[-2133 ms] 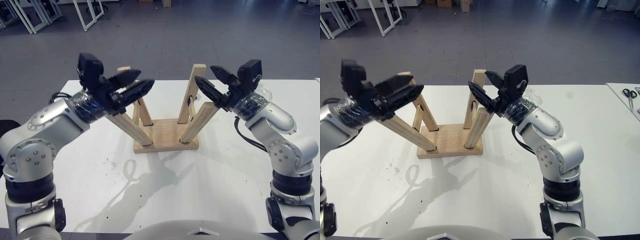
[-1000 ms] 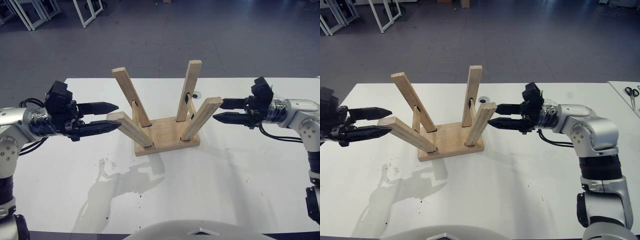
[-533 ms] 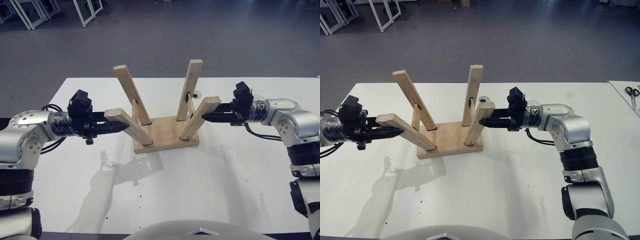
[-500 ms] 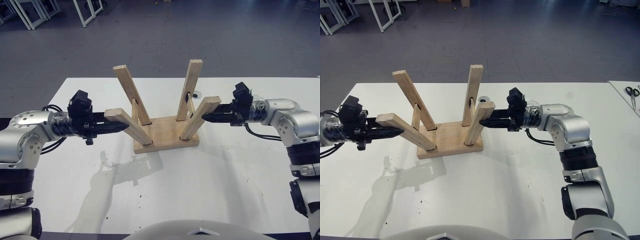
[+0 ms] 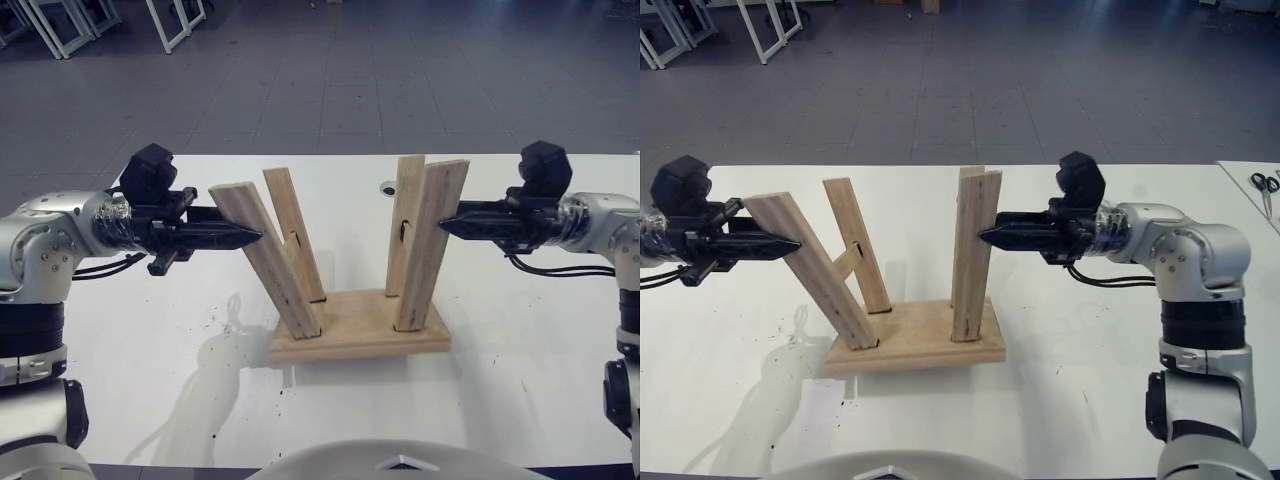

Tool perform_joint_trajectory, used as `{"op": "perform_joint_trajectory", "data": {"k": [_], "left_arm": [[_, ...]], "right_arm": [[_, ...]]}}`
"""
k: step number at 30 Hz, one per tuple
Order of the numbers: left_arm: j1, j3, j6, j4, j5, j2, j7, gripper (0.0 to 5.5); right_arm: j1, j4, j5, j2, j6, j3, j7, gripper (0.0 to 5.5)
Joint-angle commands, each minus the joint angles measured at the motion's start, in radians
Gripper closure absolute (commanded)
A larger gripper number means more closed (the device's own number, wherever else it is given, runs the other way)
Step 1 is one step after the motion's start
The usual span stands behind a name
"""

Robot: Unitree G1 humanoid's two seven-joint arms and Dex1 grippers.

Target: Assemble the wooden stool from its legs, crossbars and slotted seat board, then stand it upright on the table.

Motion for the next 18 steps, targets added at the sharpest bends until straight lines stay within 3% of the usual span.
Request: {"op": "perform_joint_trajectory", "data": {"k": [1,3,6,9,11,13,18], "left_arm": [[-0.095,-0.063,0.097,0.168,0.024,-0.093,0.054,4.4],[-0.107,-0.088,0.127,0.213,0.041,-0.119,0.06,4.4],[-0.158,-0.154,0.196,0.434,0.118,-0.22,0.129,3.8],[-0.224,-0.166,0.19,0.623,0.19,-0.287,0.167,3.31],[-0.295,-0.095,0.169,0.783,0.204,-0.342,0.222,3.1],[-0.347,-0.025,0.151,0.891,0.201,-0.375,0.262,3.1],[-0.365,0.054,0.153,0.906,0.209,-0.339,0.241,3.1]], "right_arm": [[-0.044,0.185,-0.059,0.011,0.019,0.011,-0.053,4.49],[-0.033,0.242,-0.091,0.014,0.002,0.032,-0.049,4.49],[-0.082,0.504,-0.169,0.072,-0.046,0.063,-0.078,4.49],[-0.164,0.726,-0.287,0.115,-0.154,0.117,-0.088,3.76],[-0.248,0.871,-0.349,0.163,-0.197,0.119,-0.101,3.43],[-0.307,0.981,-0.403,0.193,-0.234,0.112,-0.123,3.43],[-0.326,1.036,-0.443,0.145,-0.264,0.053,-0.078,3.43]]}}
